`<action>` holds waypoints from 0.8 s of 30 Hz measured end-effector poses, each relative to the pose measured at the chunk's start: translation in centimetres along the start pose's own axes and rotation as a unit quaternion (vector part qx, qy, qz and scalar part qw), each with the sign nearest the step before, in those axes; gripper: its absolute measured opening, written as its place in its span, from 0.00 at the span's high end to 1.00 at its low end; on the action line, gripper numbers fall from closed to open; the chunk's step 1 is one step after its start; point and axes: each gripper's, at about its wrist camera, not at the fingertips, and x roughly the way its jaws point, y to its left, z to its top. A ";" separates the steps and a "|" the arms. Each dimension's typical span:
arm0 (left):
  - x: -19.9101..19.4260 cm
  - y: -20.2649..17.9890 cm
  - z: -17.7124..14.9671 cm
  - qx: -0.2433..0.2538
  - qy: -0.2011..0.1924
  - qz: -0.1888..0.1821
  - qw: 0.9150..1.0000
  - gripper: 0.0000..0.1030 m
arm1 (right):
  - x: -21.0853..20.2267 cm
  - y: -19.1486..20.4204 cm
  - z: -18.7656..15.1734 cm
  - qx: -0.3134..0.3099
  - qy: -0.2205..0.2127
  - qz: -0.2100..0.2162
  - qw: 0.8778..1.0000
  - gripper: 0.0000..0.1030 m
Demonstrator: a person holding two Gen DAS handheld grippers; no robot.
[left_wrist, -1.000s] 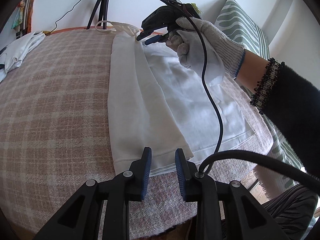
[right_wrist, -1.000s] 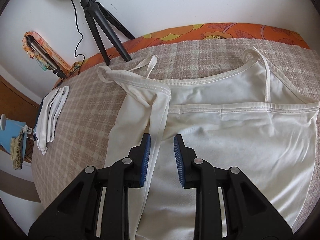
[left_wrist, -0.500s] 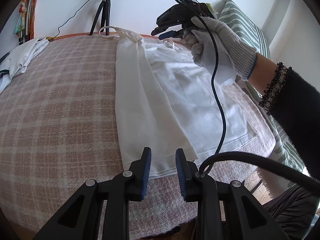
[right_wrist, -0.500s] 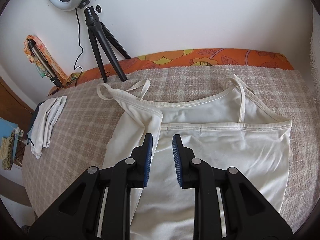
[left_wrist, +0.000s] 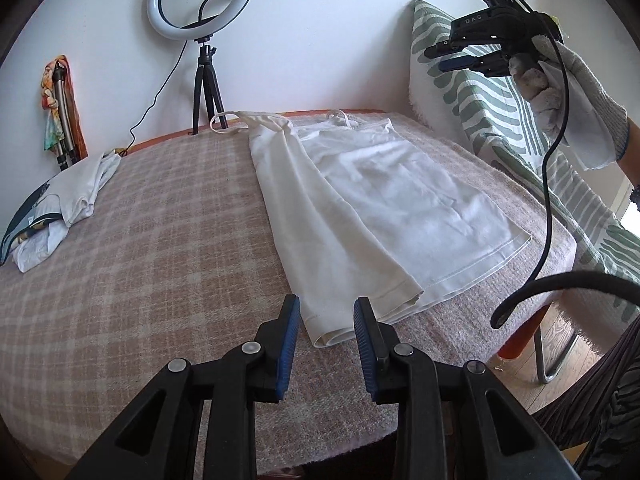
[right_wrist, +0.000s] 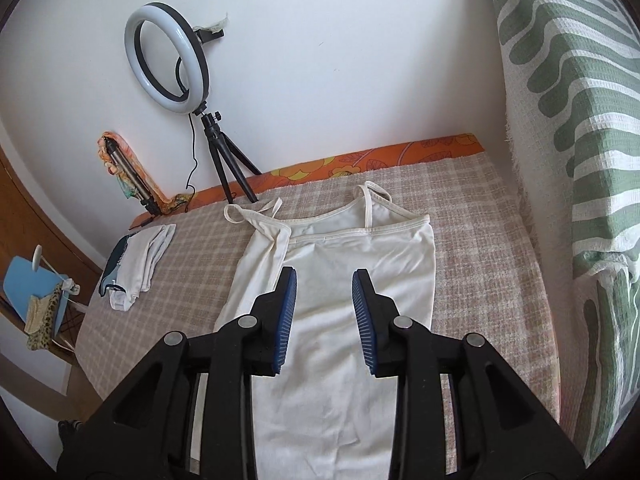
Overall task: Fold small clothes
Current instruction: 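Open the right gripper and lift it off the folded side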
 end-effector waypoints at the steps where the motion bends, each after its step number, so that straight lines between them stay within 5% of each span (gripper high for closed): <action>1: -0.1 -0.2 0.0 0.005 -0.006 0.001 1.000 0.73 | -1.1 -0.8 -0.5 0.005 -0.003 -0.002 1.000 0.70; 4: -0.3 -1.3 0.6 0.019 -0.024 0.003 1.000 0.73 | -3.8 -3.2 -2.1 0.019 -0.008 -0.010 1.000 0.69; 11: 0.6 -7.1 3.0 0.073 -0.037 -0.068 0.994 0.62 | -5.6 -7.8 -4.7 0.035 0.011 -0.029 0.999 0.69; 24: 7.6 -17.5 5.9 0.116 0.026 -0.161 0.980 0.58 | -1.6 -11.3 -4.1 0.017 0.053 -0.016 0.998 0.69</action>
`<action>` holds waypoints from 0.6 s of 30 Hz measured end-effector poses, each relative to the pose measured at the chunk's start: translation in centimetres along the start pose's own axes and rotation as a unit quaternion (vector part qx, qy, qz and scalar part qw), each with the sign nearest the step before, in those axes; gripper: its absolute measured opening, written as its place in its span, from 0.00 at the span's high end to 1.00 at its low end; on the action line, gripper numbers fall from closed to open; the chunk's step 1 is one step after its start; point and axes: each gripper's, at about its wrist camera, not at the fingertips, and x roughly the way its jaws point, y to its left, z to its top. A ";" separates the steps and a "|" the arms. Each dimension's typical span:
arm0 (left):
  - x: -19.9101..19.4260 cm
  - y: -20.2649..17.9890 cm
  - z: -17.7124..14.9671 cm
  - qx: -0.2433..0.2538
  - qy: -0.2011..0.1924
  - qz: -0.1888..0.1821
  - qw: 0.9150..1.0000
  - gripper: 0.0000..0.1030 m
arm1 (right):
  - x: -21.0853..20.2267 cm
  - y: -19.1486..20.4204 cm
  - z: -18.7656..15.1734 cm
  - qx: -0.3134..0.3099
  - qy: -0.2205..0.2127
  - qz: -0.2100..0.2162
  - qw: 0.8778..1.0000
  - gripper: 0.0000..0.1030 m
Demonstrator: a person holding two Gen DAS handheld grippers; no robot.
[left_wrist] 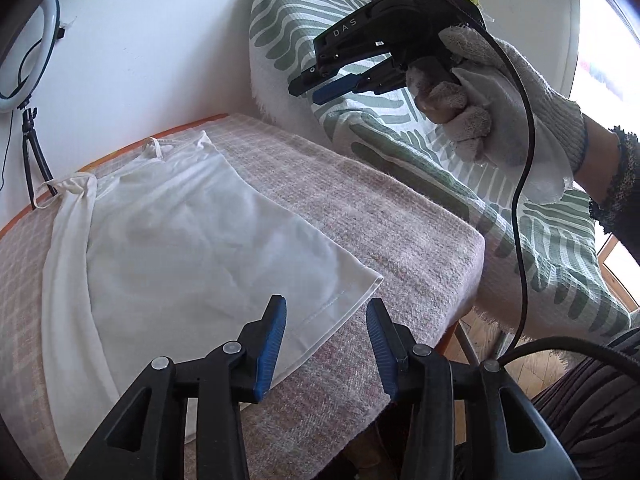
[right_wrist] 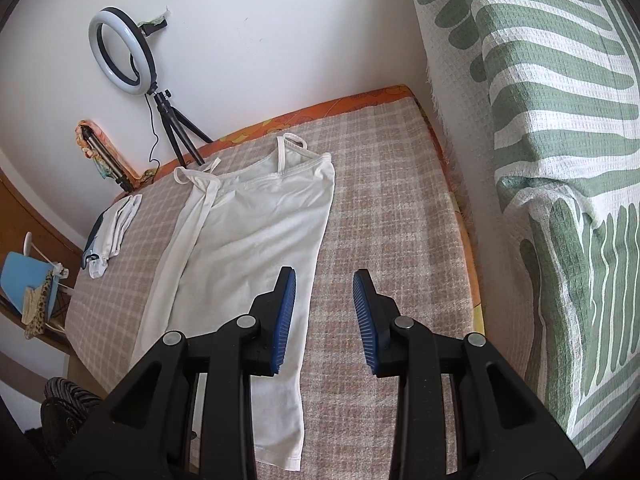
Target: Fold small clothes
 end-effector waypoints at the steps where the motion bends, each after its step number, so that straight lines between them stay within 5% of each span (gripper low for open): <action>1: 0.7 -0.3 0.2 -0.001 0.005 -0.007 1.000 0.53 | 0.4 -0.3 0.3 0.000 0.003 -0.001 1.000 0.69; 3: 1.9 -0.7 0.6 -0.006 0.015 -0.017 1.000 0.45 | 1.4 -0.9 1.0 0.001 0.010 -0.001 1.000 0.69; 8: 4.5 -2.2 1.7 0.013 0.032 -0.004 0.999 0.46 | 4.2 -1.6 2.6 -0.013 0.032 0.004 0.999 0.69; 13: 6.2 -1.3 2.0 -0.011 0.055 0.011 0.998 0.66 | 7.5 -2.4 4.2 -0.007 0.045 0.018 0.999 0.69; 18: 6.0 -0.1 1.8 -0.042 0.044 0.005 0.998 0.98 | 10.9 -3.1 5.8 0.011 0.052 0.040 0.998 0.69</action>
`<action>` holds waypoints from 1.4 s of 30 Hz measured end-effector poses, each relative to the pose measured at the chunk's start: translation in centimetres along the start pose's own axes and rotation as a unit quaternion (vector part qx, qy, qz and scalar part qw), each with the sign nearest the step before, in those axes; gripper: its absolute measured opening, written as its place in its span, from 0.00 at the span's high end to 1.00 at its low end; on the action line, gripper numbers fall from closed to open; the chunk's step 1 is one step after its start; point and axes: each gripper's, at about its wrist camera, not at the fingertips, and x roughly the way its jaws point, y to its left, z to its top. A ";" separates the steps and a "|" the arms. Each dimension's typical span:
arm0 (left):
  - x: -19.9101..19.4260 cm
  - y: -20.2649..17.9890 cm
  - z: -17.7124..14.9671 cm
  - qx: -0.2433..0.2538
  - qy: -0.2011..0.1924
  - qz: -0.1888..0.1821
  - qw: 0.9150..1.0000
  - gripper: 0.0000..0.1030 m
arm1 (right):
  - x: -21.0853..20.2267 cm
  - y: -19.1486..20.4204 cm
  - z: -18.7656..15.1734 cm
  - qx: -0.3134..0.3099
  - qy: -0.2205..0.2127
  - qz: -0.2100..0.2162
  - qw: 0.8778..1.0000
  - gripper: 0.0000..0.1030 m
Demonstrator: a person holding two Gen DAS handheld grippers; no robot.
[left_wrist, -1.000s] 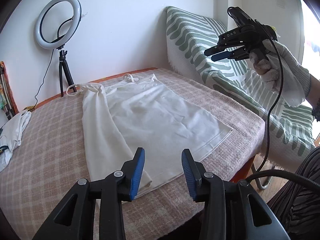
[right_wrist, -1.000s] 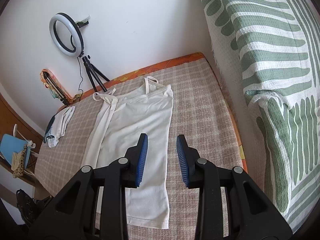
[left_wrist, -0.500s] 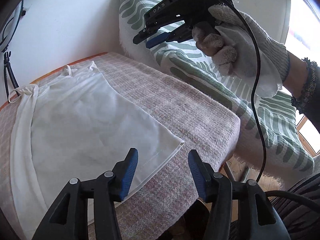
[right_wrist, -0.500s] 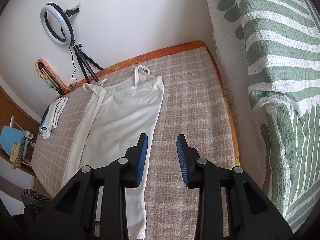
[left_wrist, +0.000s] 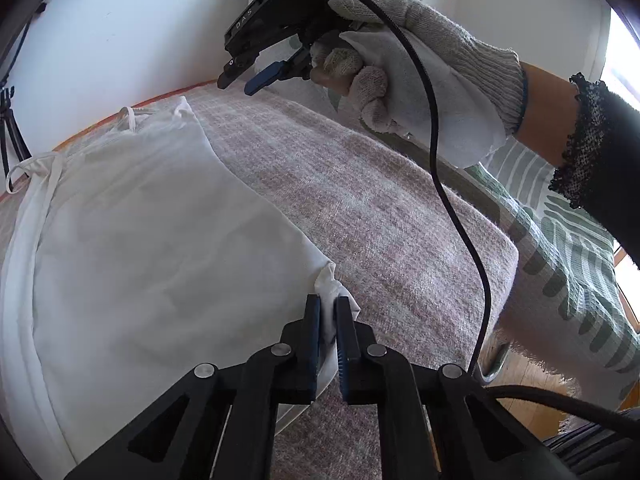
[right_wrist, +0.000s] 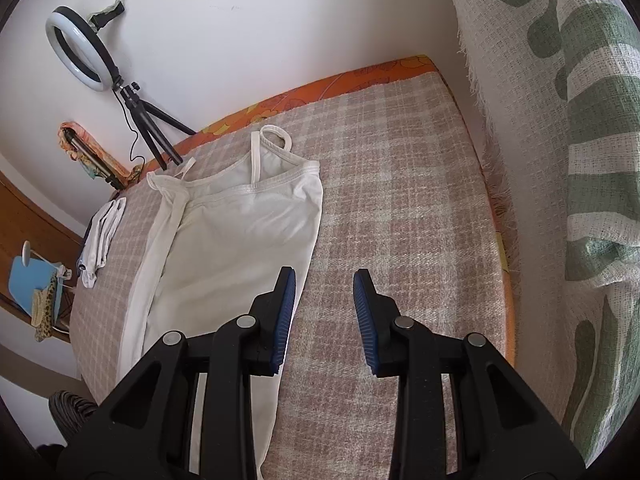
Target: Fold small clothes
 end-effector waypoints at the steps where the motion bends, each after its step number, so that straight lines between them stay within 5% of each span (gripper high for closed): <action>1: -0.2 0.4 0.0 -0.015 -0.002 -0.007 1.000 0.98 | 0.7 -0.1 0.3 0.003 0.002 0.004 1.000 0.69; 17: -3.8 2.0 -0.7 -0.082 -0.052 -0.031 0.995 0.99 | 8.9 1.1 5.3 0.025 0.005 0.010 1.000 0.69; 18: -3.7 2.1 -0.9 -0.085 -0.052 -0.031 0.995 0.99 | 9.0 1.3 5.5 0.024 0.005 0.010 1.000 0.73; 19: -3.9 2.1 -1.1 -0.088 -0.052 -0.031 0.994 0.99 | 9.1 1.6 5.7 0.022 0.005 0.012 1.000 0.89; 34: -8.0 7.1 -3.6 -0.184 -0.088 -0.023 0.979 0.99 | 8.2 11.0 7.1 -0.031 0.013 -0.040 0.999 0.96; 42: -8.1 9.8 -5.8 -0.232 -0.060 -0.029 0.970 0.99 | 12.1 15.7 6.8 -0.066 0.041 -0.032 0.996 0.96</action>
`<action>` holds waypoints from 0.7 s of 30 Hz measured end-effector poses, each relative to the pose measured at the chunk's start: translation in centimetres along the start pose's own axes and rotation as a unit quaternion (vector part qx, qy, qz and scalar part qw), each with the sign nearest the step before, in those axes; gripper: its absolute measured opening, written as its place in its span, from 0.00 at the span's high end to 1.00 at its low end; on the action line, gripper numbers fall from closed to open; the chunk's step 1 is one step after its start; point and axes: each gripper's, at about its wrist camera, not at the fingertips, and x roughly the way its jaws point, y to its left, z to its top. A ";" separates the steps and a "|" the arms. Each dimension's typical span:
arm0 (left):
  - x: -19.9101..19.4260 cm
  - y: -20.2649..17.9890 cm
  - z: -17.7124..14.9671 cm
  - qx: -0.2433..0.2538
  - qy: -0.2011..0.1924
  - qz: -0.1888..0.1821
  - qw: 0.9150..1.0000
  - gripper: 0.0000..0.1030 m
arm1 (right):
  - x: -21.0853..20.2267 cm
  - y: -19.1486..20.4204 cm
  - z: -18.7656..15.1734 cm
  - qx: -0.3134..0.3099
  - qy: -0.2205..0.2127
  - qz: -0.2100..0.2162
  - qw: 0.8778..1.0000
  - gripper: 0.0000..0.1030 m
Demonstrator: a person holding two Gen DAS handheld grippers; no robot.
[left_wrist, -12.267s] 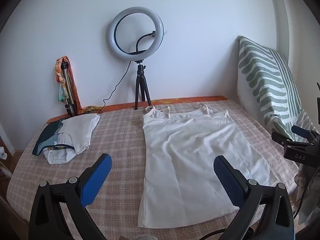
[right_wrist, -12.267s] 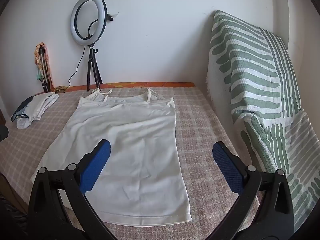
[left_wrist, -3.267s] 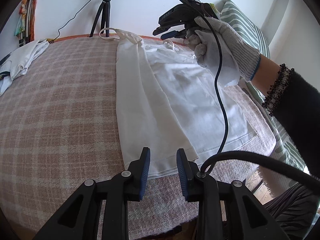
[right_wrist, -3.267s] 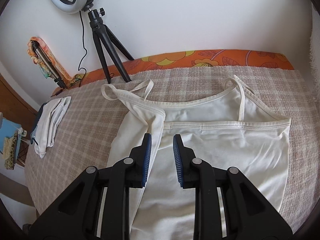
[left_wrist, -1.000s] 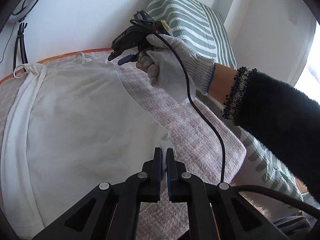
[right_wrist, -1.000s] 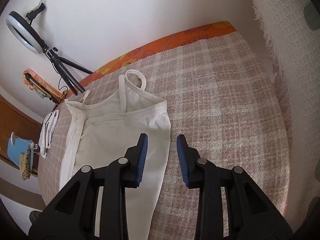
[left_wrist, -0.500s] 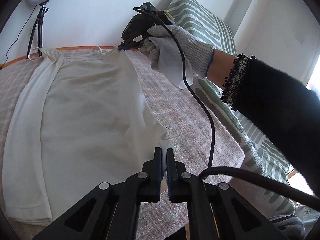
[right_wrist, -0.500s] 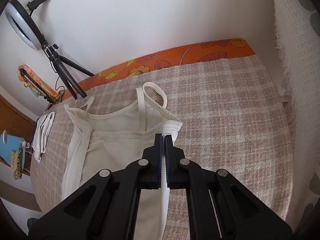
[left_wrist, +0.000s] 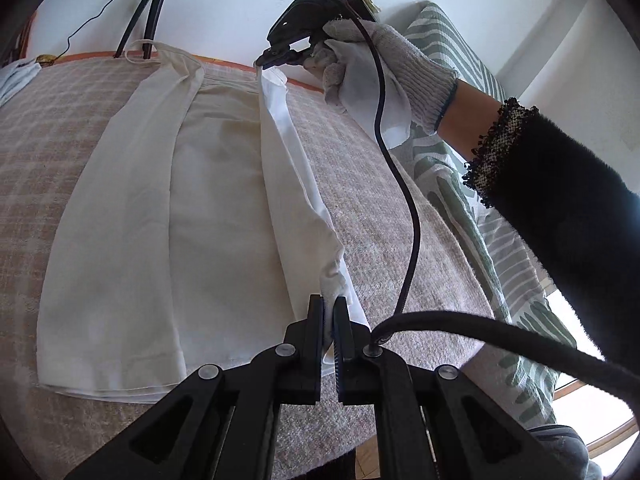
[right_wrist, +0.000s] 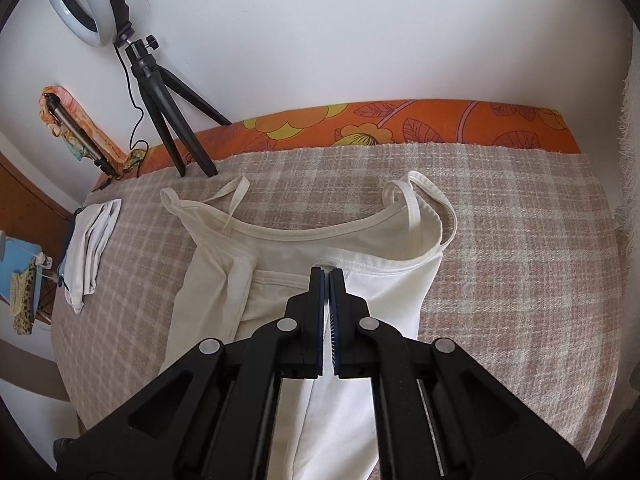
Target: Fold small clothes
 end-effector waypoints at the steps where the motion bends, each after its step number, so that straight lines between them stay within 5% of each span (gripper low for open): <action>1: 0.0 0.2 -0.1 -0.002 0.001 0.002 1.000 0.99 | 0.6 0.4 0.0 -0.003 0.006 0.006 1.000 0.96; 7: -1.2 0.5 -0.3 0.013 0.002 0.015 1.000 0.82 | 1.7 1.0 -0.3 0.016 0.024 0.034 0.999 0.93; 14: -4.5 1.2 -0.5 0.053 -0.015 0.041 0.998 0.77 | -5.5 0.2 -2.0 0.041 -0.021 0.057 0.997 0.92; 21: -8.0 3.1 -0.1 0.082 -0.021 0.081 0.993 0.74 | -13.5 0.4 -10.2 0.047 -0.050 0.033 0.997 0.92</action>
